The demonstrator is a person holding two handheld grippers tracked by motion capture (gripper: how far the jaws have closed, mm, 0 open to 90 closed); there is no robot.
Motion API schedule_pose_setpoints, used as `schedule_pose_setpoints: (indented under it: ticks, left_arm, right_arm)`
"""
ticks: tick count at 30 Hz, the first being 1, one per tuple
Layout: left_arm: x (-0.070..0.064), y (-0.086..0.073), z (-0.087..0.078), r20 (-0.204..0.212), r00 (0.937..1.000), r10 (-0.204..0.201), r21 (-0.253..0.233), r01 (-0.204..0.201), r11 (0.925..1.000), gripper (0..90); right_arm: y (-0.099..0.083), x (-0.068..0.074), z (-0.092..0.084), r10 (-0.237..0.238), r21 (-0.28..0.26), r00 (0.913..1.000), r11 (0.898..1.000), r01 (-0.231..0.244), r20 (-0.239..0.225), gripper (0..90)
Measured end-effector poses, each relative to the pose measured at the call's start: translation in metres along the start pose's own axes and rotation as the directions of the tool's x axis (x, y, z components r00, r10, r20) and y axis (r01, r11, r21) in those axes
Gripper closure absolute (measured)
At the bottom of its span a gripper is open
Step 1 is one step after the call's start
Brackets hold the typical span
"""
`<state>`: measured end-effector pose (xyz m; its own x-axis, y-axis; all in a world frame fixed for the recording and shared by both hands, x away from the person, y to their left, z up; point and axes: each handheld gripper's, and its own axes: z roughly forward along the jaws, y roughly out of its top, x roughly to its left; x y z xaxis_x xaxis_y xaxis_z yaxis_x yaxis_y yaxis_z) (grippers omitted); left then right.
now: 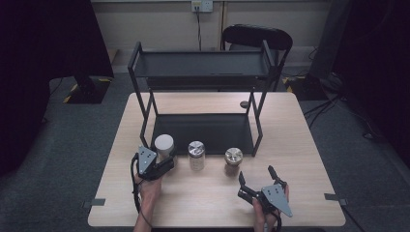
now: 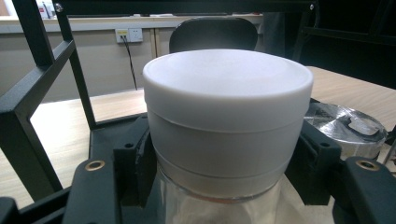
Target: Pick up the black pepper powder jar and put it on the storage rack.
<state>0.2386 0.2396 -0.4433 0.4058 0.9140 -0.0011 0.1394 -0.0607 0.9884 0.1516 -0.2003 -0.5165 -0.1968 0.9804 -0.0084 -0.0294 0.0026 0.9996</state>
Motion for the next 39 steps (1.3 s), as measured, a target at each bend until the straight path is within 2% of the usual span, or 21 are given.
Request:
schedule_pose_setpoints:
  ticks: [14,21,39]
  left_arm:
    - [-0.004,0.012,0.000,-0.004,0.9999,0.014,0.007,-0.014,0.9999,34.6]
    - [0.000,0.017,0.003,-0.009,1.0000,0.003,0.004,-0.002,1.0000,34.6]
    - [0.002,0.028,0.013,-0.018,0.9998,0.012,-0.011,-0.012,0.9999,34.6]
  right_arm:
    - [0.000,0.000,0.000,0.001,0.000,1.0000,1.000,-0.001,-0.001,0.0]
    - [0.000,0.000,0.000,0.002,0.001,1.0000,1.000,-0.002,-0.002,0.0]
    - [0.000,-0.001,0.000,0.002,0.000,1.0000,1.000,-0.002,-0.003,0.0]
